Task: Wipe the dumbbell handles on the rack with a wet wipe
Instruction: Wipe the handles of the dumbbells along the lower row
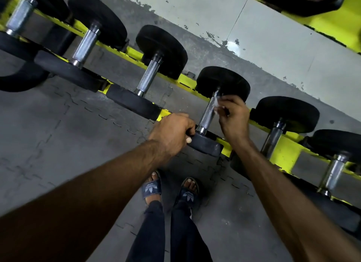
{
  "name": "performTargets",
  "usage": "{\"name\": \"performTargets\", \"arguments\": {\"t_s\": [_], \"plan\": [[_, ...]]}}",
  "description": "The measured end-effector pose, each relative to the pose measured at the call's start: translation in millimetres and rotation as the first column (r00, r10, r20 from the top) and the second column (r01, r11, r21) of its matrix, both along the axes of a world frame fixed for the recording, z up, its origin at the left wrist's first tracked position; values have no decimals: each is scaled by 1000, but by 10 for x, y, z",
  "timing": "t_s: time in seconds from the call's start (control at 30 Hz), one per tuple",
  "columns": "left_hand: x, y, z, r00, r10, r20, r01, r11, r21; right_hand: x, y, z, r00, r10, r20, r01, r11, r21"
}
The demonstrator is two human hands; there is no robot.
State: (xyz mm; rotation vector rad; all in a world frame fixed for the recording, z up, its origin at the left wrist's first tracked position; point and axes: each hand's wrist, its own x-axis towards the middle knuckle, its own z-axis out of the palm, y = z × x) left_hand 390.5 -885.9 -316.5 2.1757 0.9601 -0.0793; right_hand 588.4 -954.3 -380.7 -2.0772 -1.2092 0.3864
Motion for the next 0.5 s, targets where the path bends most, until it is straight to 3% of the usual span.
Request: {"name": "performTargets", "arguments": {"t_s": [0.07,0.13,0.23,0.27,0.4,0.5], "plan": [[-4,1,2,1000,-5,-1,5,1000,-2,-28,88,40,997,-13,70,15,1000,-18],[-6,0,-4,1000,-3,1,3,1000,-1,-100,66,106,960,183,211,-157,978,-137],[9,-3,6,1000,-2,1,2,1000,2,-68,6,248,716,592,372,-478,803,-357],[14,-5,10,1000,1,1,-1,1000,2,-28,57,306,661,642,389,-482,760,-435],[6,-18,16,999,38,1,-38,999,-18,-42,353,381,610,632,478,-224,716,-661],[15,-16,30,1000,30,2,-30,999,-19,-181,373,384,472,774,423,-300,592,-748]]}}
